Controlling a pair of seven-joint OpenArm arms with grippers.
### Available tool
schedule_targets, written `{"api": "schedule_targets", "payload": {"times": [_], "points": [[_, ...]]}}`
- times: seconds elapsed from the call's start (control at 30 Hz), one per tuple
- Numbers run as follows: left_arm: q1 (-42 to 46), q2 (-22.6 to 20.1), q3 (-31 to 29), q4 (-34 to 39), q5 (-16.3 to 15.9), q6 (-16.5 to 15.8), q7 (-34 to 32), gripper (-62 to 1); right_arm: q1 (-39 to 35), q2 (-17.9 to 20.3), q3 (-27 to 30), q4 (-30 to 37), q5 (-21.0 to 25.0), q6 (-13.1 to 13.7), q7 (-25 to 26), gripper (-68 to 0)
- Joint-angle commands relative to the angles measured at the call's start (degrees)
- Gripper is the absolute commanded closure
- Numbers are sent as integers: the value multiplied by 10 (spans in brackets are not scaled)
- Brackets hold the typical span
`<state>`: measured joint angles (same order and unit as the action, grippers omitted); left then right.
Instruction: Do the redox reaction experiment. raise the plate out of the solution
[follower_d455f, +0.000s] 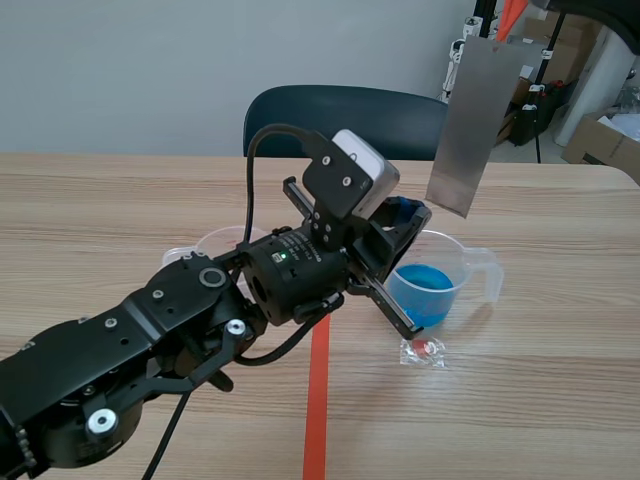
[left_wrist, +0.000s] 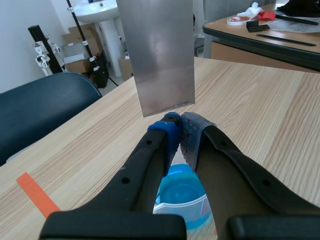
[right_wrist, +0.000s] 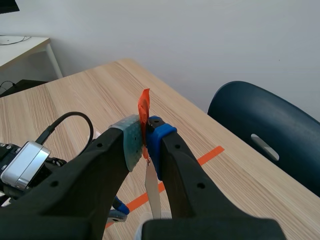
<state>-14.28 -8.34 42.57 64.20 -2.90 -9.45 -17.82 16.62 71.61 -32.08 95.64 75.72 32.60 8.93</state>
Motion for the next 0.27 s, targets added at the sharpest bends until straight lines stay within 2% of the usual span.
{"api": "schedule_targets", "payload": {"times": [0.0,0.23], "points": [[-6,9,-2,13,-5,-1,-5,-25,13,7,14,4,10,0,9,-4],[-5,3,-3,13,-5,0,-3,-25,13,7,14,4,10,0,9,-4]]}}
